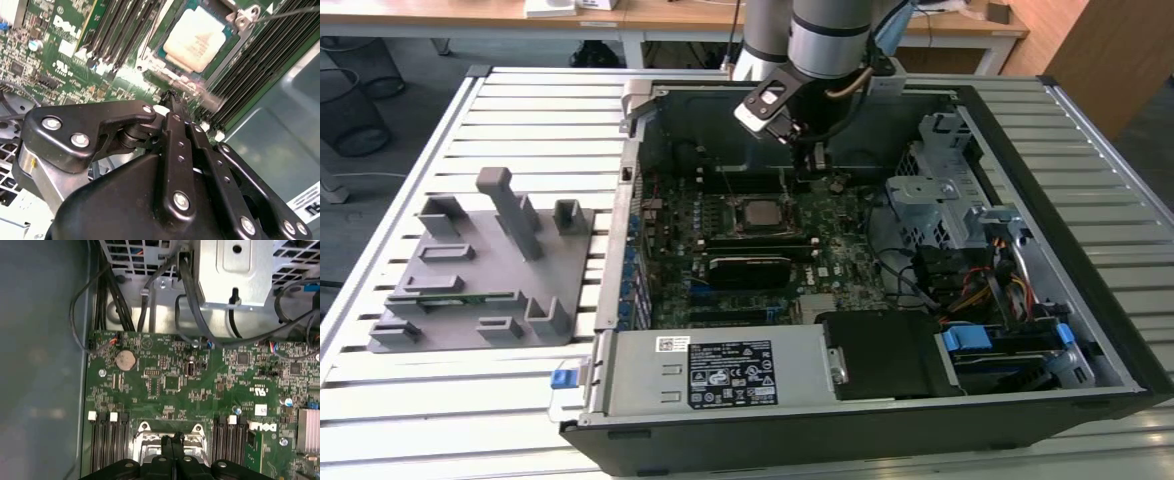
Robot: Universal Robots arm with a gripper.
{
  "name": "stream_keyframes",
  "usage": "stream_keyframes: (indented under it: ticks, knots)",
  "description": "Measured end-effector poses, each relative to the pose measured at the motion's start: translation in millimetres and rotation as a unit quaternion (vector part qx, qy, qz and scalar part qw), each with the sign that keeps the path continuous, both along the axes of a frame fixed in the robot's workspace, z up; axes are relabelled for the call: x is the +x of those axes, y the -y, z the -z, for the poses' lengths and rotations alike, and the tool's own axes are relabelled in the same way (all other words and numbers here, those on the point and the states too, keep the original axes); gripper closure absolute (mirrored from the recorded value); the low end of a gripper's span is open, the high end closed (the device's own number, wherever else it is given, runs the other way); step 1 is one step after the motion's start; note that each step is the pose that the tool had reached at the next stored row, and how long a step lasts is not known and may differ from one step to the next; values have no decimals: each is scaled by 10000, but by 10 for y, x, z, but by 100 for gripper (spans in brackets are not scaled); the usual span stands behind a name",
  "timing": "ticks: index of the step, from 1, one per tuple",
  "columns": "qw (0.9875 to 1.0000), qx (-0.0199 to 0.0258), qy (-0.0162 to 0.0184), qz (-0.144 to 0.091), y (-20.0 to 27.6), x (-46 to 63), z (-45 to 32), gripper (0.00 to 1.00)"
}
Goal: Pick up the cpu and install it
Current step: 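Close the cpu cover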
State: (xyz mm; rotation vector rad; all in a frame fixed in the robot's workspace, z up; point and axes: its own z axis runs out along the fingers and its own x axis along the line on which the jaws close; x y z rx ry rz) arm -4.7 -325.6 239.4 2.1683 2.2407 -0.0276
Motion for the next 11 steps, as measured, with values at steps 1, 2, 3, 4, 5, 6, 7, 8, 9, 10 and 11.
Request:
stream_keyframes:
  ticks: [1,2,3,4,5,6,7,8,9,10,11]
  knots:
    - [10000,0,0,0,-1,-18,0,89]
    - [10000,0,0,0,-1,-34,1,89]
    - [10000,0,0,0,-2,-50,1,89]
    - [10000,-1,0,0,-3,-65,2,89]
    - [10000,-1,1,0,-4,-81,5,89]
    - [10000,-3,0,0,-3,-101,7,89]
    - [10000,-3,0,0,-3,-123,10,89]
    - [10000,-3,0,0,-3,-147,14,89]
    - [10000,-3,0,0,-4,-170,19,89]
    - [10000,-3,0,0,-4,-191,25,89]
    - [10000,-3,0,0,-3,-209,32,89]
